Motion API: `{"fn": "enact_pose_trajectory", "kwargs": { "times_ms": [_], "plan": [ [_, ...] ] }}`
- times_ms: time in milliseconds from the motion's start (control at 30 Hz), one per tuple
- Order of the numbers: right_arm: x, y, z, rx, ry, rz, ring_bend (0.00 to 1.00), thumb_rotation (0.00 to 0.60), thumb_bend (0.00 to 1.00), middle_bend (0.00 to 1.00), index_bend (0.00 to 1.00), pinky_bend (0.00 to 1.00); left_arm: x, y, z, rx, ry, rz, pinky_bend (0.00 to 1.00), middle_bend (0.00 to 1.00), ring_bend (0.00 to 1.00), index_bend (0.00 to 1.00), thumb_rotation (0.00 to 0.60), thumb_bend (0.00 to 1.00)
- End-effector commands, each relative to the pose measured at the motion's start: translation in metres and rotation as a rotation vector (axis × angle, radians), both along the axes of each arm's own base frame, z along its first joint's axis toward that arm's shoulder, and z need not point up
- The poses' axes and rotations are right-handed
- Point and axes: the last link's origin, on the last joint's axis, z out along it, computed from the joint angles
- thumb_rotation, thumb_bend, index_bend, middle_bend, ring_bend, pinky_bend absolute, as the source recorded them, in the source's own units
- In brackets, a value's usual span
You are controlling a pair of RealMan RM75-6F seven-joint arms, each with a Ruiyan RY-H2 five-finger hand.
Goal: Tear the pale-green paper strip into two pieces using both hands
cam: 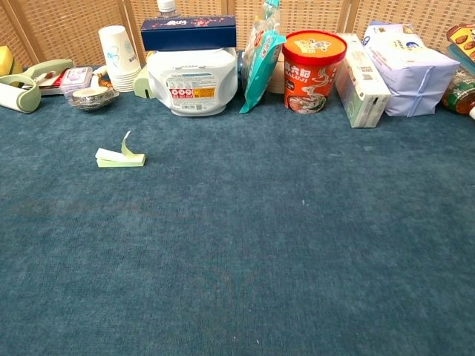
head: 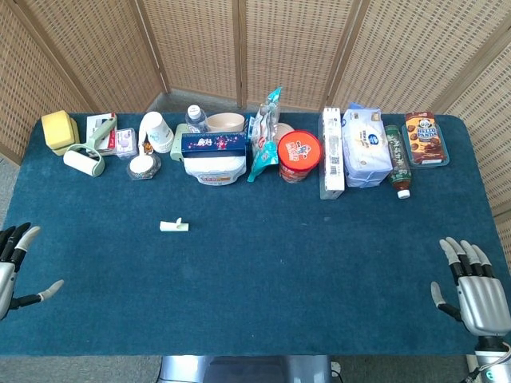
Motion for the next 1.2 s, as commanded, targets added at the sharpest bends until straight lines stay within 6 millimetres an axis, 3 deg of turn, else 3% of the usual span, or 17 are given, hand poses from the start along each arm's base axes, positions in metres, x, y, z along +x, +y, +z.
{"fn": "enact_pose_trajectory", "kwargs": {
  "times_ms": [33, 300, 400, 467, 600, 700, 833, 900, 967, 1100, 1200],
  "plan": [
    [-0.001, 0.0, 0.0, -0.001, 0.0, -0.001, 0.01, 0.512, 0.48, 0.1, 0.01, 0.08, 0.001, 0.001, 0.0, -0.002, 0.002, -0.003, 0.06, 0.07, 0.08, 0.09, 0.385, 0.12],
    [-0.002, 0.002, 0.001, -0.006, -0.002, -0.006, 0.01, 0.511, 0.48, 0.1, 0.01, 0.08, 0.006, 0.012, -0.002, -0.026, 0.007, -0.024, 0.06, 0.09, 0.09, 0.09, 0.385, 0.12],
    [-0.002, 0.003, 0.0, -0.005, -0.003, -0.009, 0.01, 0.511, 0.48, 0.1, 0.01, 0.08, 0.007, 0.021, -0.004, -0.046, 0.005, -0.027, 0.07, 0.17, 0.13, 0.09, 0.385, 0.12],
    [-0.003, 0.003, 0.0, -0.005, -0.002, -0.011, 0.01, 0.512, 0.48, 0.1, 0.02, 0.08, 0.008, 0.026, -0.006, -0.058, 0.013, -0.034, 0.16, 0.24, 0.2, 0.1, 0.385, 0.12],
    [-0.003, 0.003, 0.001, -0.008, 0.002, -0.02, 0.01, 0.512, 0.48, 0.1, 0.02, 0.08, 0.014, 0.042, -0.007, -0.07, 0.026, -0.064, 0.59, 0.5, 0.47, 0.14, 0.386, 0.12],
    [-0.003, 0.004, 0.002, -0.01, 0.001, -0.026, 0.01, 0.511, 0.48, 0.1, 0.02, 0.08, 0.016, 0.056, -0.011, -0.092, 0.006, -0.077, 0.75, 0.66, 0.66, 0.17, 0.389, 0.12],
    [-0.002, 0.004, 0.002, -0.01, 0.004, -0.026, 0.01, 0.512, 0.48, 0.1, 0.02, 0.08, 0.017, 0.076, -0.015, -0.1, 0.024, -0.113, 0.89, 0.88, 0.93, 0.18, 0.387, 0.12],
    [-0.001, 0.003, 0.003, -0.012, 0.005, -0.023, 0.01, 0.512, 0.48, 0.1, 0.02, 0.08, 0.019, 0.085, -0.018, -0.108, 0.016, -0.135, 0.93, 0.94, 0.98, 0.18, 0.383, 0.12],
    [-0.001, 0.003, 0.003, -0.015, 0.006, -0.02, 0.01, 0.512, 0.48, 0.1, 0.02, 0.08, 0.022, 0.094, -0.021, -0.122, 0.024, -0.156, 0.96, 0.97, 1.0, 0.19, 0.364, 0.12],
    [-0.001, 0.003, 0.003, -0.014, 0.009, -0.023, 0.01, 0.512, 0.48, 0.1, 0.02, 0.08, 0.028, 0.107, -0.025, -0.147, 0.046, -0.187, 0.97, 1.0, 1.0, 0.23, 0.256, 0.12],
    [-0.001, 0.003, 0.004, -0.015, 0.009, -0.026, 0.01, 0.512, 0.48, 0.1, 0.02, 0.08, 0.033, 0.116, -0.028, -0.172, 0.057, -0.204, 0.97, 1.0, 1.0, 0.28, 0.224, 0.11]
  ]
}}
